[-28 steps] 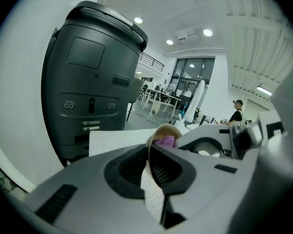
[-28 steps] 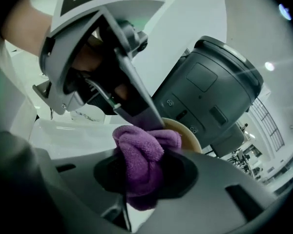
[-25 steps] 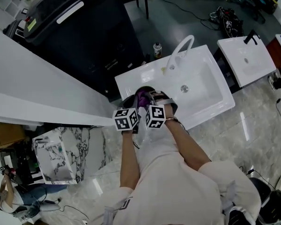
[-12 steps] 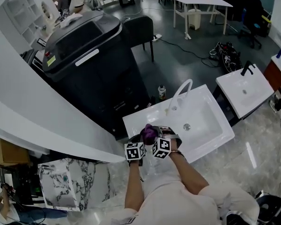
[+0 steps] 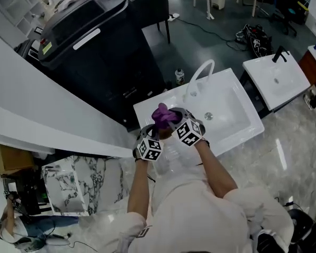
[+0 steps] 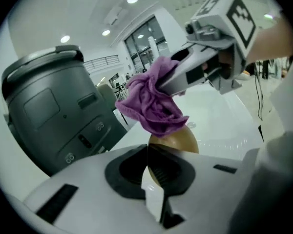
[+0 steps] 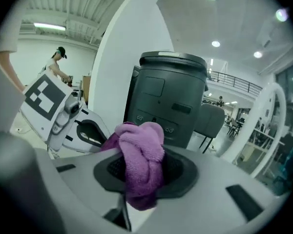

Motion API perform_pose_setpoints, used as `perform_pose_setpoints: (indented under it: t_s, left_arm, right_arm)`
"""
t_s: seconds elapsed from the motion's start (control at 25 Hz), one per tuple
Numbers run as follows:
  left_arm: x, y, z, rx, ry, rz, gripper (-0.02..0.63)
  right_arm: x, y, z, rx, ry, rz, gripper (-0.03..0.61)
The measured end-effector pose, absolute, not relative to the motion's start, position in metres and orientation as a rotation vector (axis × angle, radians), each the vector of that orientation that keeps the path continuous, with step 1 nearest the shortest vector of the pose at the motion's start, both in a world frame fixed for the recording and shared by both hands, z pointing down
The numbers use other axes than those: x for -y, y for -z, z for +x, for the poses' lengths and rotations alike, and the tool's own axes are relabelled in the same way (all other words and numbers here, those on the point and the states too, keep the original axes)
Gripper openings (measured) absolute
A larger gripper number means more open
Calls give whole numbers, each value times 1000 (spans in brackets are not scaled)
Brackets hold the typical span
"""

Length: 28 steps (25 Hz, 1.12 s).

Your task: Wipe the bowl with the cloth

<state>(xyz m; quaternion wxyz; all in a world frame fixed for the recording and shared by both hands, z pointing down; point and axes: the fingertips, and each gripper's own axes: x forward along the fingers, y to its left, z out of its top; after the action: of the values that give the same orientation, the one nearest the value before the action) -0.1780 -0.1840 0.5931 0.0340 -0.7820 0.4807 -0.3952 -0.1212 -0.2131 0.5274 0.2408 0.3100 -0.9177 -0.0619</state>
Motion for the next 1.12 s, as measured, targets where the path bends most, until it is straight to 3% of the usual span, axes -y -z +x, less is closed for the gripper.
perform_pose_setpoints:
  t_s: [0.44,0.64,1.12]
  left_arm:
    - [164,-575,-136,-1014,1218,-2131,17]
    - [155,-563,-117,-867,1158,-2016,17]
    - [143,-543,-131,-933,1074,-1978,17]
  right_arm:
    - [208,-526,-101,2551,129,904,107]
    - [196,-546,-103,2448,218,692,107]
    - [185,-557,-105,2319,399,566,104]
